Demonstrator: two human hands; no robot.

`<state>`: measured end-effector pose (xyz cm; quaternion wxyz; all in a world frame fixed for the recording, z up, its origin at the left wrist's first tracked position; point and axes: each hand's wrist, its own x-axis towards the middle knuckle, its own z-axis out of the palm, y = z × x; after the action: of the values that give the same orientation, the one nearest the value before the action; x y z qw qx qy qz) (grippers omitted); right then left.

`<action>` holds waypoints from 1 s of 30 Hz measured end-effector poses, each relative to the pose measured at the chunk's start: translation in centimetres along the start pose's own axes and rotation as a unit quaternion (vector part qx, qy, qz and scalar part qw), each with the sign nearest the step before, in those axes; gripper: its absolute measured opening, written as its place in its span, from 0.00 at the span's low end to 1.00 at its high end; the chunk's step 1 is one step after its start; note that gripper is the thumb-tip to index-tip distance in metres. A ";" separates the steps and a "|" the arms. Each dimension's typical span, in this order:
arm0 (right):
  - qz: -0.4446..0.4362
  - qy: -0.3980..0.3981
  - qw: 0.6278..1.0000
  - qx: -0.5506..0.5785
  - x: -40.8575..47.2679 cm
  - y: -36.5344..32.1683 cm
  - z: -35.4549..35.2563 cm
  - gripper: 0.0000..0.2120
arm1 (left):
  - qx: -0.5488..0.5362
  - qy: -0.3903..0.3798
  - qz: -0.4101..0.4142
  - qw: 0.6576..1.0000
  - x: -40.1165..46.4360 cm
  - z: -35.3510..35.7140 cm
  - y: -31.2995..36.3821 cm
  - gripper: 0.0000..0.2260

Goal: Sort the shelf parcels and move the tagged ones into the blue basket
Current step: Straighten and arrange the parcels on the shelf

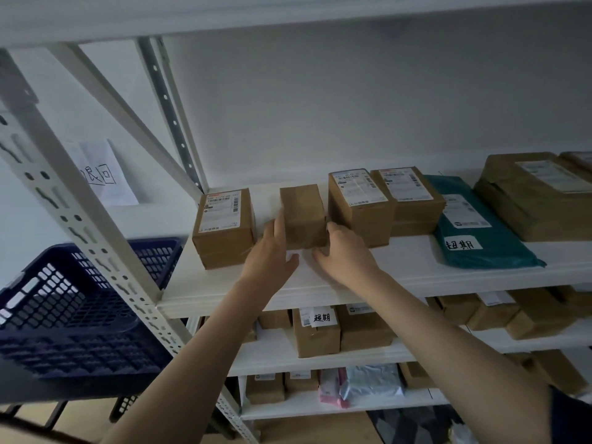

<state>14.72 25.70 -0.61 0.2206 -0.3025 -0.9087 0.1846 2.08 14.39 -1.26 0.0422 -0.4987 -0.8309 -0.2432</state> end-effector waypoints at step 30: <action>-0.153 0.058 0.986 0.032 -5.5 -5.2 -1.8 0.20 | -0.137 0.035 -0.069 0.988 -9.3 -2.2 -2.2 0.24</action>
<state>17.12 18.68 1.75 0.3084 -0.1629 -0.9235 0.1595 4.44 5.02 -3.03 -0.0145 -0.4327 -0.8200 -0.3743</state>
